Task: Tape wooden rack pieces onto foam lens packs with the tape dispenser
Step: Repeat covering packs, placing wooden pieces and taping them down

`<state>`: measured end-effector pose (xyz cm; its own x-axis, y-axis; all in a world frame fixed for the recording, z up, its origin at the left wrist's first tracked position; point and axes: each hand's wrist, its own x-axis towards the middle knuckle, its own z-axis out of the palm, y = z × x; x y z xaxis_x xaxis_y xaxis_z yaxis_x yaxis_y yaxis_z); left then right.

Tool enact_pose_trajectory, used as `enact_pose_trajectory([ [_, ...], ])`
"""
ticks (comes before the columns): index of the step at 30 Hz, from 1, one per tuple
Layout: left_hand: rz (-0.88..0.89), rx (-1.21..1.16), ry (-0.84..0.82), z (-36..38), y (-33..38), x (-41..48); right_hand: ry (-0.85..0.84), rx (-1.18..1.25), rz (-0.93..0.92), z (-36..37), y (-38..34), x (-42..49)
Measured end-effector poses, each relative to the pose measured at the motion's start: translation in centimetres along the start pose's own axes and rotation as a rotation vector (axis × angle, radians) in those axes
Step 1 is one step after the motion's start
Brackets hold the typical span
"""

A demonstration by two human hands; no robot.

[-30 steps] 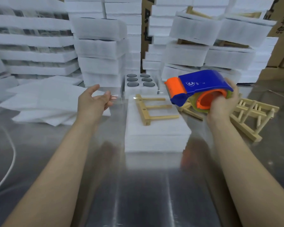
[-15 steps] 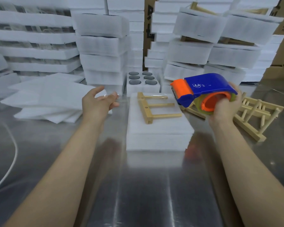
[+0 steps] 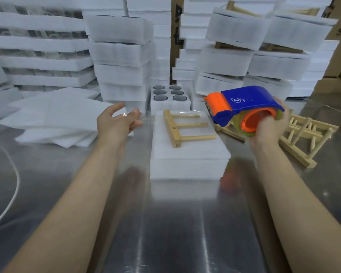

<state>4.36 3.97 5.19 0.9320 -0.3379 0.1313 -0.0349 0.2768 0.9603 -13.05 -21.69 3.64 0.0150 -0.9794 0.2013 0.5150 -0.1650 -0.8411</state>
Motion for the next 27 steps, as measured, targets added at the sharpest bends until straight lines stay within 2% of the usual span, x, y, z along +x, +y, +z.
enact_pose_trajectory([
  [14,-0.107,0.008,0.016,-0.4,-1.8,0.5,0.021,-0.041,0.057,-0.4,0.7,-1.2],
  [19,-0.160,0.078,0.008,-0.1,-3.1,0.1,0.031,-0.053,0.048,-0.8,1.1,-1.6],
  [24,-0.050,0.304,0.040,1.0,-4.8,-0.4,0.046,-0.069,0.037,-0.9,1.3,-1.9],
  [27,0.073,0.431,0.049,1.6,-5.6,-0.4,0.055,-0.068,0.036,-0.9,1.2,-2.0],
])
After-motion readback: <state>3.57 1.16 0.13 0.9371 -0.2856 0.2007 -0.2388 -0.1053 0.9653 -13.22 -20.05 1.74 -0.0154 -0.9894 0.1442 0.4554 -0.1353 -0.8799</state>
